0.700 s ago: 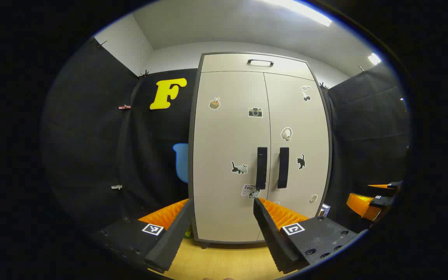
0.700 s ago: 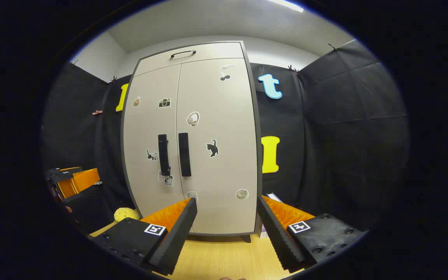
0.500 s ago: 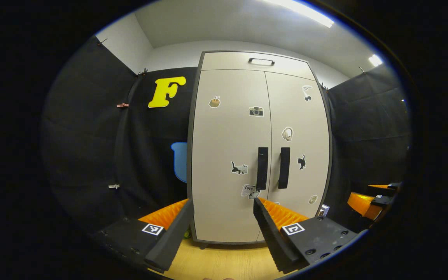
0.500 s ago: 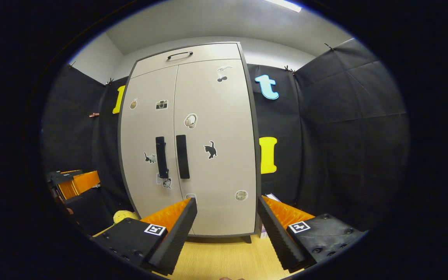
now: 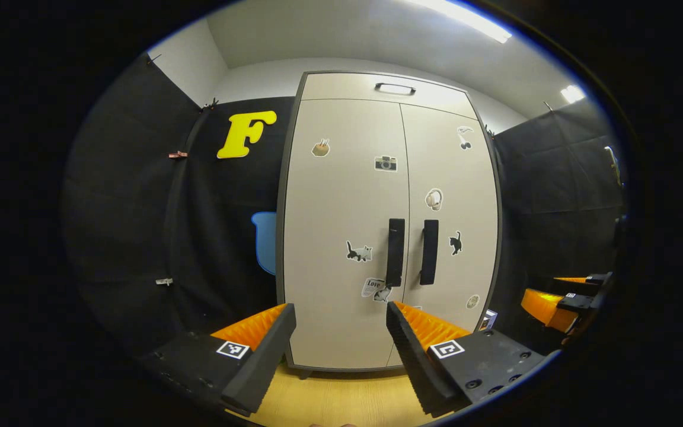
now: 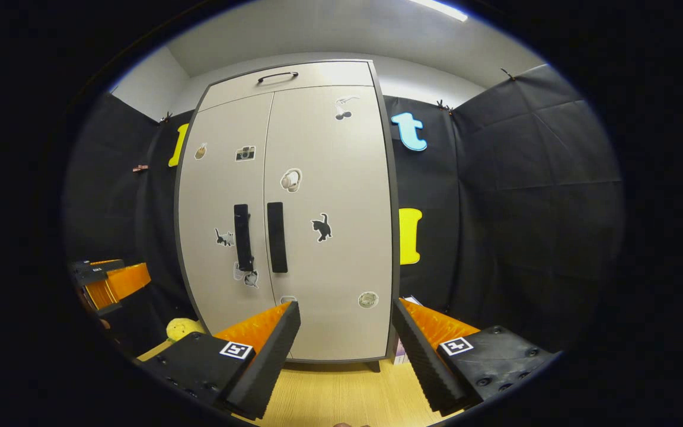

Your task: Open the right door of the double-door shoe cabinet with the right hand, and open the left door with the left hand.

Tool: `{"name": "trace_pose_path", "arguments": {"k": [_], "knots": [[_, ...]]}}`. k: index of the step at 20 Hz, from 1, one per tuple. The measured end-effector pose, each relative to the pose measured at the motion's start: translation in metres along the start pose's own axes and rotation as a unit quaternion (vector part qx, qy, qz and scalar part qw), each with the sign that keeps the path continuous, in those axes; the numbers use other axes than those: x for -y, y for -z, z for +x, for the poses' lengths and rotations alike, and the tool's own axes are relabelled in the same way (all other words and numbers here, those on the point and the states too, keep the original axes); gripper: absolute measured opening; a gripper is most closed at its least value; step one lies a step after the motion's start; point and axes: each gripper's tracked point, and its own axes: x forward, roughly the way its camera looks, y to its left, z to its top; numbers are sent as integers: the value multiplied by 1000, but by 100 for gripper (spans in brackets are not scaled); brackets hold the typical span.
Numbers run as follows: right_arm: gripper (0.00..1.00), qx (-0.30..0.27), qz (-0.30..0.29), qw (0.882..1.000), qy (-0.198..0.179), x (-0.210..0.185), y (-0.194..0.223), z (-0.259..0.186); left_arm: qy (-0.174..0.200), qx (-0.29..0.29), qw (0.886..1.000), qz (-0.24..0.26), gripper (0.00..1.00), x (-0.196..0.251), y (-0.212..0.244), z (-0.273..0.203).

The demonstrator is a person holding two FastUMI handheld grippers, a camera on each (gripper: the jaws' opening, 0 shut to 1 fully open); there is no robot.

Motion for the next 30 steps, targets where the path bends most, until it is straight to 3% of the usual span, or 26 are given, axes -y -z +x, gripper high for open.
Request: {"name": "trace_pose_path", "arguments": {"k": [6, 12, 18, 24, 30], "knots": [[98, 9, -1, 1000, 5, 0, -7, 3, 5, -4, 1000, 2, 95, -2, 3, 3], [98, 5, 32, 999, -16, -19, -22, 18, 16, -15, 1000, 3, 95, 3, 14, 1], [98, 7, 27, 999, -33, -44, -46, 61, 11, -23, 1000, 8, 95, -7, 27, 0], [98, 26, -17, 999, -42, -74, -76, 113, -8, -42, 999, 6, 95, -29, 40, -13], [98, 9, -1, 998, -57, -112, -69, 162, -37, -46, 998, -8, 95, -59, 41, -20]]}}
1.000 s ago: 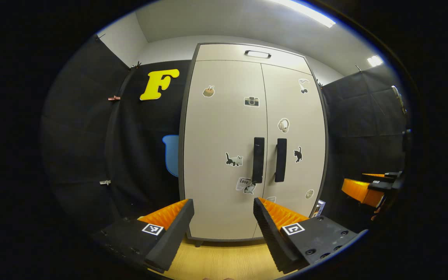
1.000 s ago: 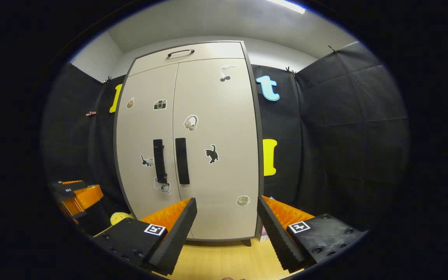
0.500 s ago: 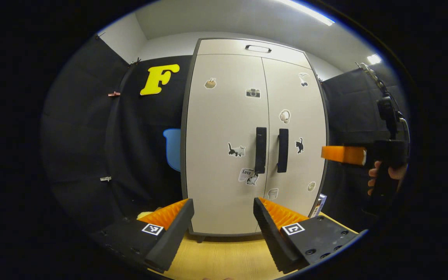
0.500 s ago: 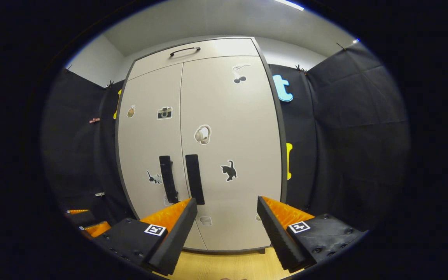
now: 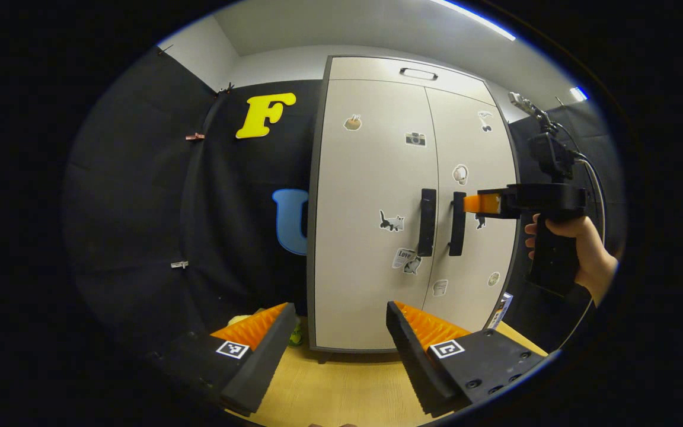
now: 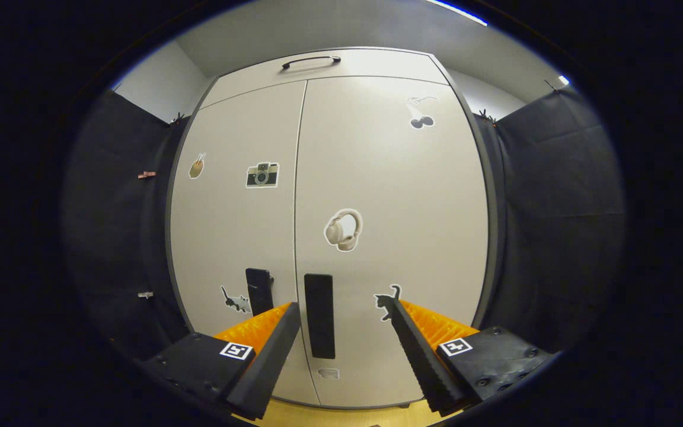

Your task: Open the right door of the double-door shoe cabinet with the right hand, and open the left door with the left hand.

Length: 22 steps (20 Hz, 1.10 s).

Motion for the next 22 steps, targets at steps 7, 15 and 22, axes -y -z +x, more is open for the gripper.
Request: {"name": "trace_pose_path", "arguments": {"k": [7, 15, 22], "knots": [[98, -44, -32, 998, 7, -14, 34, 39, -27, -16, 999, -5, 95, -30, 10, -7], [52, -72, -5, 997, 19, -15, 46, 53, -37, 2, 999, 9, 95, -44, 3, -17], [35, -61, 9, 997, 42, -14, 43, 54, -18, 3, 1000, 20, 95, -45, 4, -28]]}}
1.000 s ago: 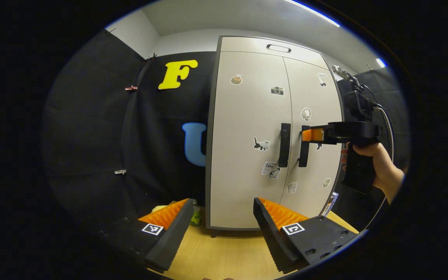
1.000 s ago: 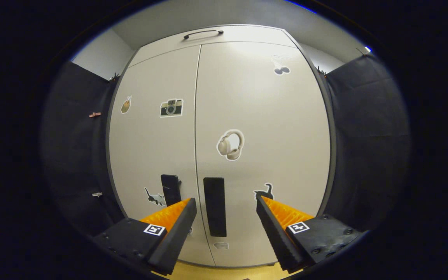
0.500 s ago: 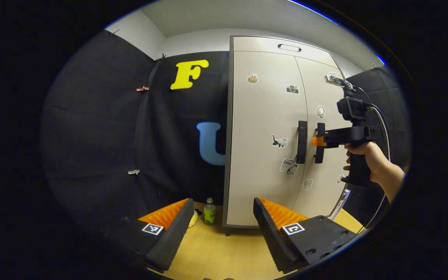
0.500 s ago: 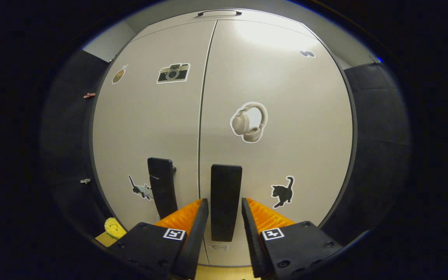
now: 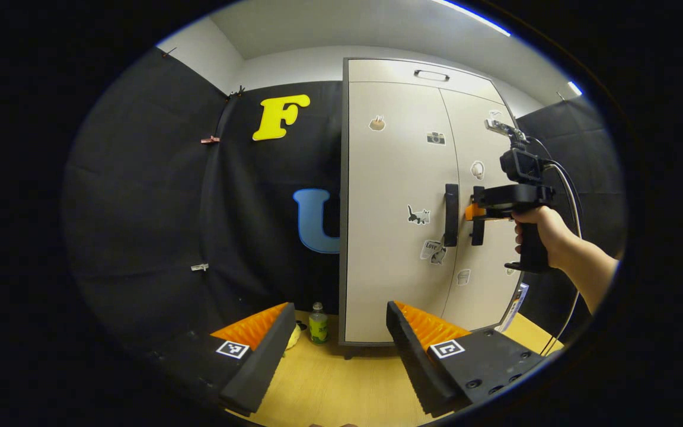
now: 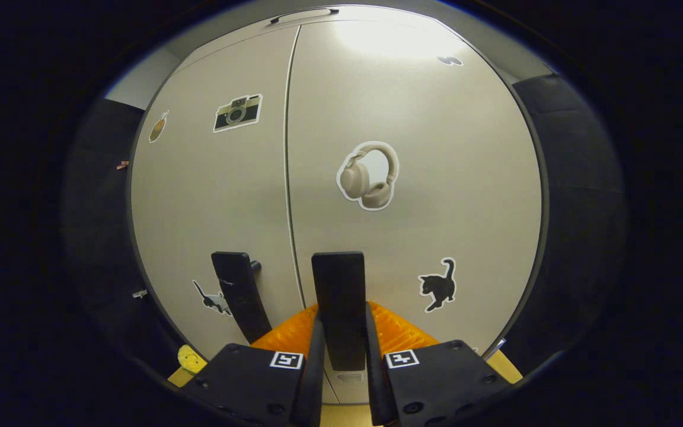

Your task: Open the right door of the double-door shoe cabinet with the right hand, and open the left door with the left hand.

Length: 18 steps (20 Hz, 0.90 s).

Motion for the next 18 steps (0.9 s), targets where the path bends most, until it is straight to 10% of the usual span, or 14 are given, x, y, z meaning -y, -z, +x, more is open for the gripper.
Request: {"name": "trace_pose_path", "arguments": {"k": [7, 18], "knots": [[18, -19, 12, 1000, 4, 0, 2, 1, 29, 0, 1000, -8, 95, -3, 3, -11], [18, -19, 17, 1000, -11, 6, 2, -22, 48, -10, 999, -9, 95, 7, 9, -25]]}}
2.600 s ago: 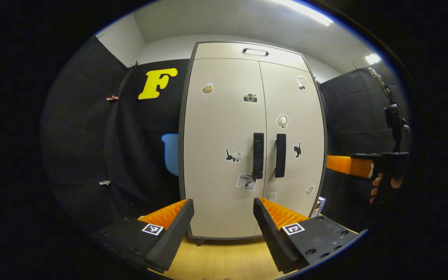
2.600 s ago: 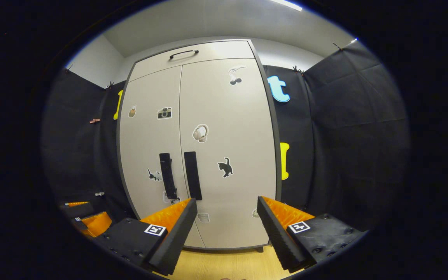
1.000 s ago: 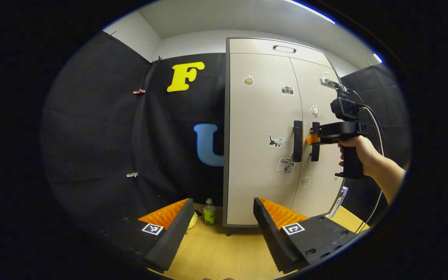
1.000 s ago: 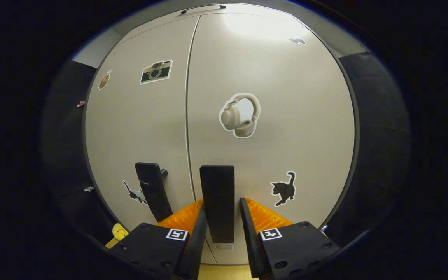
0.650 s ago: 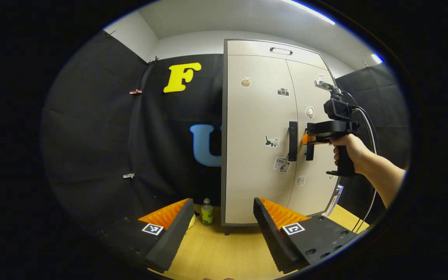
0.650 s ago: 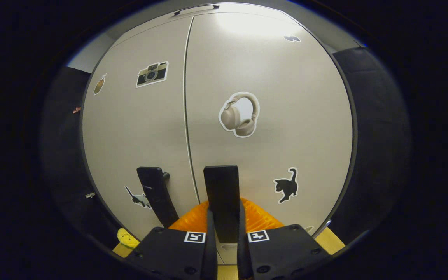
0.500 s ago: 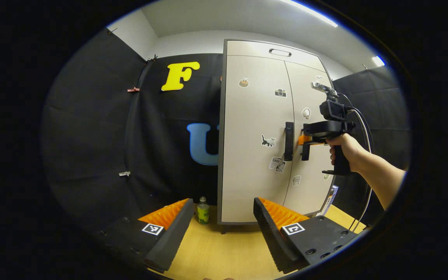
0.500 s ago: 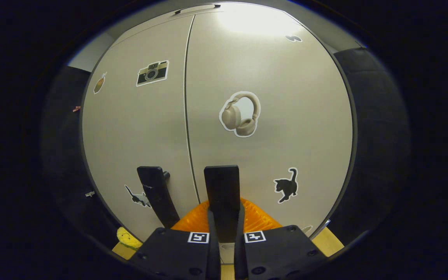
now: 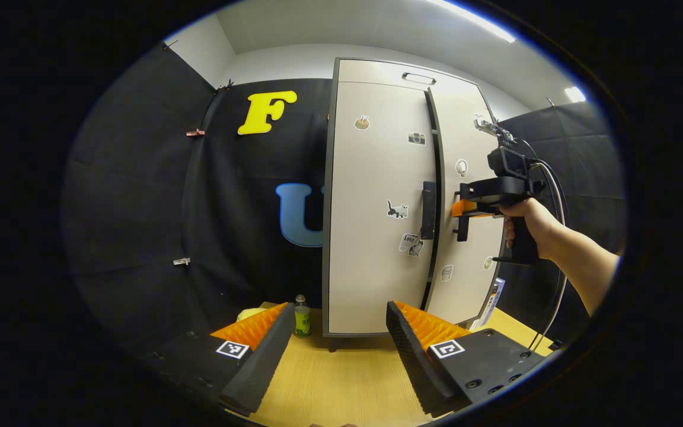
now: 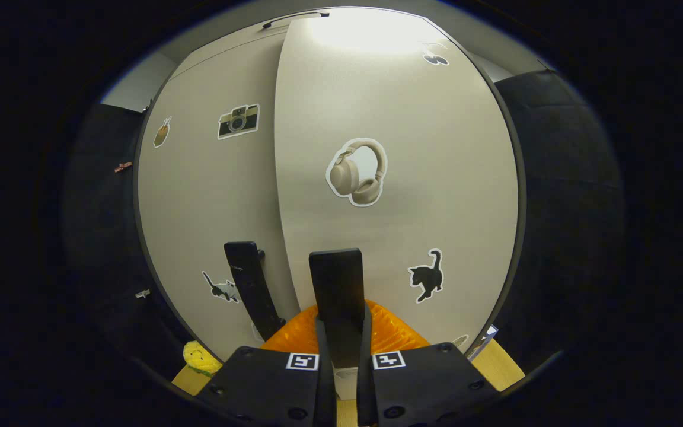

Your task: Open the right door of the double-door shoe cabinet with the right hand, and open the left door with the left hand.

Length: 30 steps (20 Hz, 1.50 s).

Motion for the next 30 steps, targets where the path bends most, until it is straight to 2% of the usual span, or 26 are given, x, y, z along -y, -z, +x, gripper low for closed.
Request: {"name": "trace_pose_path", "arguments": {"k": [12, 18, 24, 30], "knots": [[18, 0, -1, 996, -92, 14, -1, -31, -63, 5, 998, 3, 95, 71, -6, -49], [18, 4, -1, 993, -117, 26, -4, -46, -75, 16, 997, 4, 95, 109, -12, -68], [17, 8, 2, 992, -123, 43, -6, -59, -75, 19, 997, 15, 95, 133, -17, -77], [17, 0, -12, 995, -96, 67, -6, -70, -67, 21, 997, 18, 95, 154, -18, -86]]}}
